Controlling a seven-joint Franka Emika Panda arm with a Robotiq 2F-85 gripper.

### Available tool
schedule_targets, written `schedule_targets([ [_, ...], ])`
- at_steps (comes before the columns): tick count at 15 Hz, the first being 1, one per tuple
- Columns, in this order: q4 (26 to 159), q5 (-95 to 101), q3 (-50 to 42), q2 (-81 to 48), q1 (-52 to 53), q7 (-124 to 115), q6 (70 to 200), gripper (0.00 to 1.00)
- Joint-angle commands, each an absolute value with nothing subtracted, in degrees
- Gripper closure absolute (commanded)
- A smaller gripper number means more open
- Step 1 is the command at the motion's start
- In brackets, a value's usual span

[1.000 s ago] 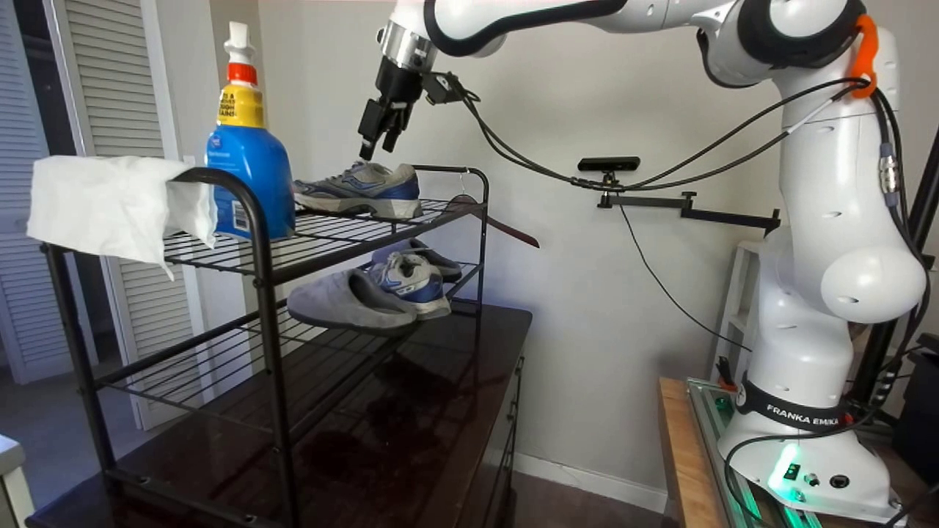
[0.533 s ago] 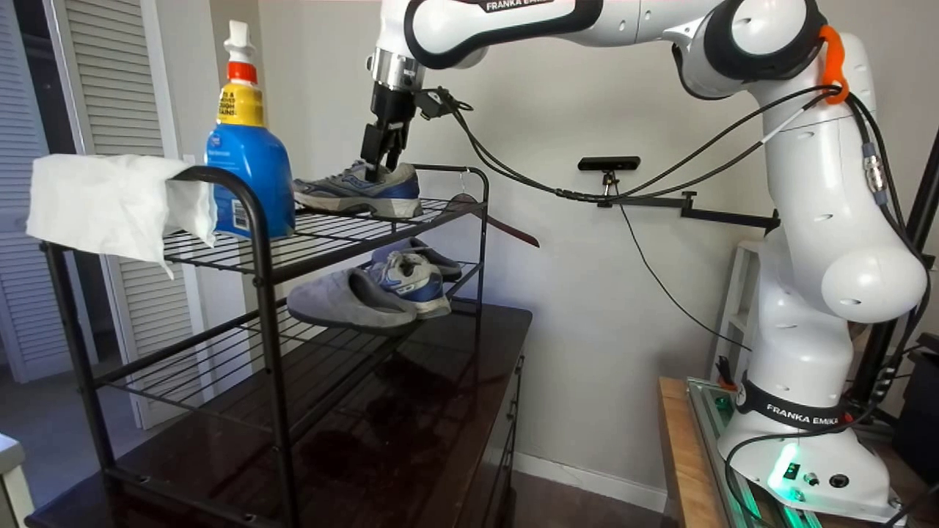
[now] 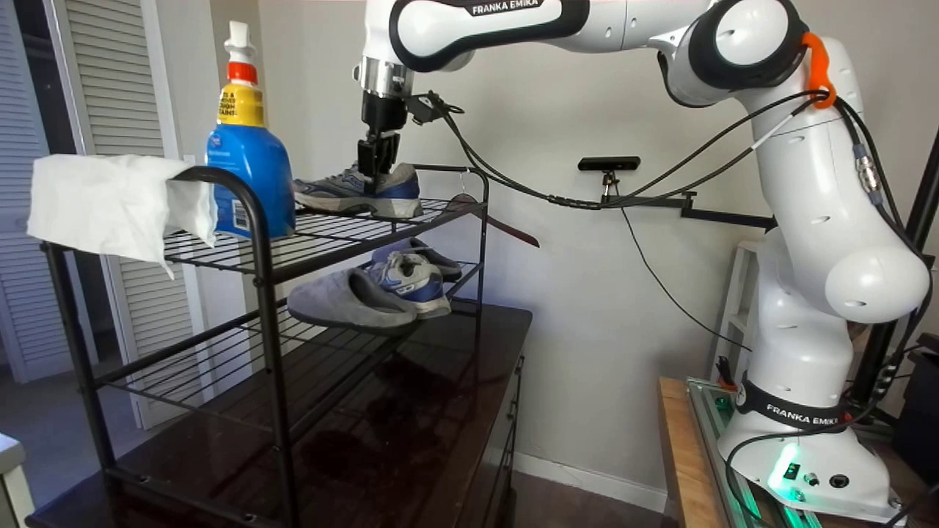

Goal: Remove the sneakers from the shoe rack and place them on top of the cabinet.

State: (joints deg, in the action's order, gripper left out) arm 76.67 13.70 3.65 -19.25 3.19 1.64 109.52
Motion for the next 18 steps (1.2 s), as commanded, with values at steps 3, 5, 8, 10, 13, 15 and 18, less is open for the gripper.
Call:
schedule_targets([
  [3, 71.82, 13.55, 2.77, -21.65, 4.17, 2.88, 106.16, 0.86],
  [5, 71.22, 13.79, 2.58, -21.76, 4.24, 2.73, 105.69, 0.98],
  [8, 71.22, 14.66, 2.19, -21.08, 4.9, 0.6, 104.15, 0.96],
  [10, 75.5, 14.36, 3.03, -17.04, 4.31, -1.11, 105.39, 0.99],
  [13, 84.85, 12.18, 3.71, -8.98, 3.64, -2.74, 108.91, 0.97],
  [15, 90.27, 11.4, 3.85, -3.84, 3.45, -3.88, 108.77, 0.97],
  [18, 98.32, 9.03, 3.48, 3.22, 3.6, -3.71, 105.98, 0.97],
])
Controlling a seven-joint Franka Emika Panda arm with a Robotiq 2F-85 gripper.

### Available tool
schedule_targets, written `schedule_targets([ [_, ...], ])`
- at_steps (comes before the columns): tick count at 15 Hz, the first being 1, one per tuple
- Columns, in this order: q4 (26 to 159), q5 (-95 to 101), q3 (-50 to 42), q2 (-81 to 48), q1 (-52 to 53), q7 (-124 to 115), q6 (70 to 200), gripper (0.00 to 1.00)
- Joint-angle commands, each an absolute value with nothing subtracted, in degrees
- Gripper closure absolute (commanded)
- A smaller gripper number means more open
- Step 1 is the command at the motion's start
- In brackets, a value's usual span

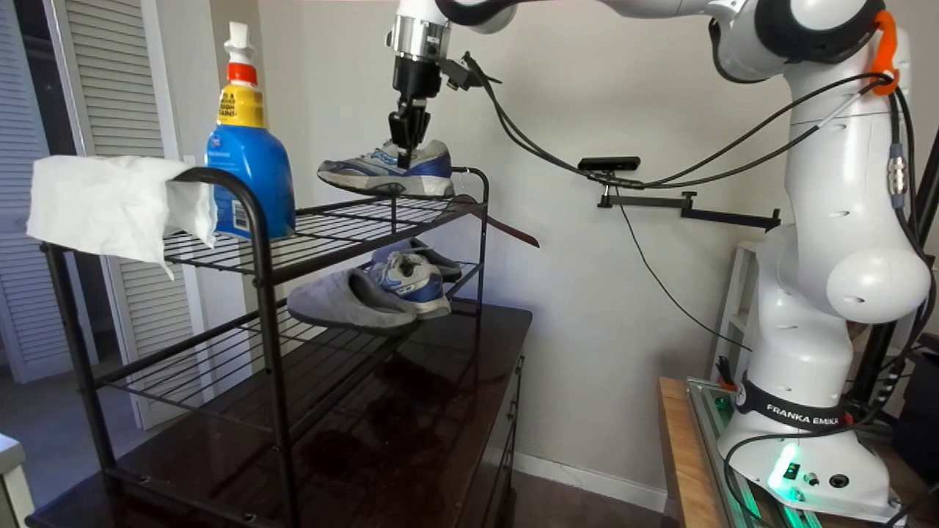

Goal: Remove the sneakers from the shoe rack and place them on top of the cabinet.

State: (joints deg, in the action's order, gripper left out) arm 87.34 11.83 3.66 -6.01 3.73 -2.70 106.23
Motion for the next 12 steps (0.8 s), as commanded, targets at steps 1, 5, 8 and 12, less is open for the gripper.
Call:
schedule_targets([
  [1, 101.3, 7.99, 3.5, 5.78, 3.58, -3.71, 105.03, 0.97],
  [5, 113.72, 6.03, 3.28, 16.28, 3.18, -7.14, 103.12, 0.97],
  [8, 122.93, 4.9, 2.75, 24.67, 2.65, -7.25, 101.97, 0.97],
  [12, 133.49, 5.81, 2.03, 34.65, 2.03, -5.33, 96.18, 0.97],
])
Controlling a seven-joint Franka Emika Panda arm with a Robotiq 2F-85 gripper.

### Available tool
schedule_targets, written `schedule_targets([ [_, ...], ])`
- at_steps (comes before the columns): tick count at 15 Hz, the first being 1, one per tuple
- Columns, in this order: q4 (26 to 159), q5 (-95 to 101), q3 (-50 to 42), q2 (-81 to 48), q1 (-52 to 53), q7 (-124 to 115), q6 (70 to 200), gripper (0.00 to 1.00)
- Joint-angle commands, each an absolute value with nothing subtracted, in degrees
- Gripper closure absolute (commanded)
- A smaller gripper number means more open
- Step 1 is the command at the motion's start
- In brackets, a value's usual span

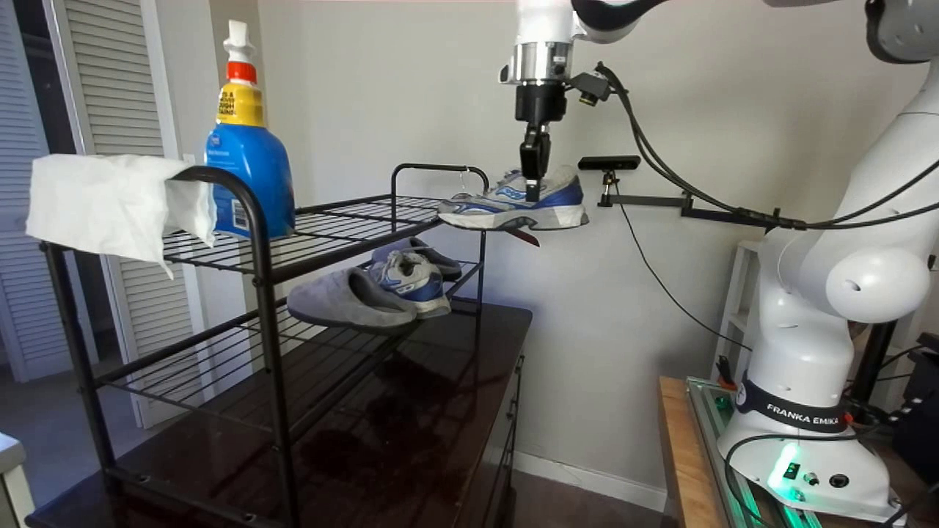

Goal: Remove the sneakers from the shoe rack and place them on top of the cabinet.

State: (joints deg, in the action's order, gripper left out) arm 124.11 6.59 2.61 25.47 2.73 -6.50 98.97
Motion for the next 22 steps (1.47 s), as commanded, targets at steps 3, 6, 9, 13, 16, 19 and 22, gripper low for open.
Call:
schedule_targets([
  [3, 137.3, 5.6, 0.93, 37.13, 1.65, -4.09, 91.98, 0.97],
  [6, 138.28, 5.2, 0.61, 35.98, 1.65, -4.1, 92.24, 0.97],
  [9, 136.38, 3.62, 1.55, 31.14, 2.2, -5.55, 93.54, 0.97],
  [13, 134.27, 1.23, 3.3, 24.03, 2.81, -6.8, 94.87, 0.97],
  [16, 133.18, 0.18, 4.87, 19.15, 2.14, -12.25, 100.33, 0.97],
  [19, 133.94, 0.05, 5.28, 15.74, 1.82, -17.16, 110.04, 0.97],
  [22, 135.68, 5.72, 5.85, 13.54, 1.42, -18.22, 115.24, 0.97],
])
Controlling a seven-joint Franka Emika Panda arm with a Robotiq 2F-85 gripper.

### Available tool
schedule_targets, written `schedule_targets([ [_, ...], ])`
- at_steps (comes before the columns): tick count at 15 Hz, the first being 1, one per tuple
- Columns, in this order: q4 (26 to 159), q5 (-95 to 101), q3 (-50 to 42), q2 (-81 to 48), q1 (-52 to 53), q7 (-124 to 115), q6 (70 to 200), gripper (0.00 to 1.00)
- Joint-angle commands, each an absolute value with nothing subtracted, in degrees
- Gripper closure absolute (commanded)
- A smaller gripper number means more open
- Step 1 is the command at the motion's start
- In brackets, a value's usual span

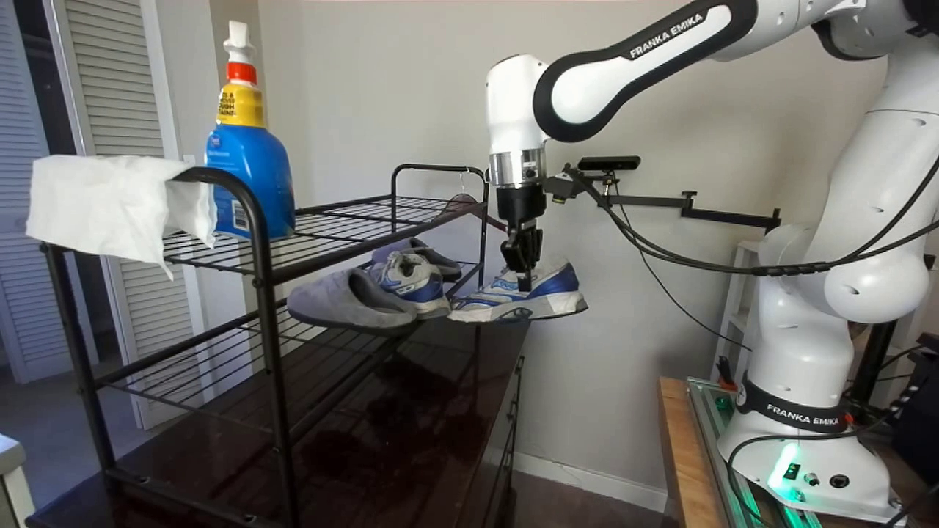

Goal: Remove the sneakers from the shoe rack and place them on top of the cabinet.

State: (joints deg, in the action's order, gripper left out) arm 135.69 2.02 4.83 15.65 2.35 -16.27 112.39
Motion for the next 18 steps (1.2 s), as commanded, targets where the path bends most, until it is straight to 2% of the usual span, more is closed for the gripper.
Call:
schedule_targets([
  [1, 135.95, 7.61, 5.82, 12.99, 1.3, -17.93, 114.98, 0.97],
  [6, 136.68, 13.33, 5.1, 11.28, 1.06, -19.42, 117.34, 0.97],
  [7, 136.45, 12.29, 5.01, 11.2, 1.34, -18.45, 115.73, 0.88],
  [10, 136.45, 12.3, 4.95, 10.86, 1.25, -18.46, 116.43, 0.88],
  [11, 136.45, 12.3, 4.95, 10.86, 1.25, -18.46, 116.43, 0.97],
  [18, 135.51, 16.12, 5.57, 4.36, 0.86, -31.37, 121.07, 0.97],
])
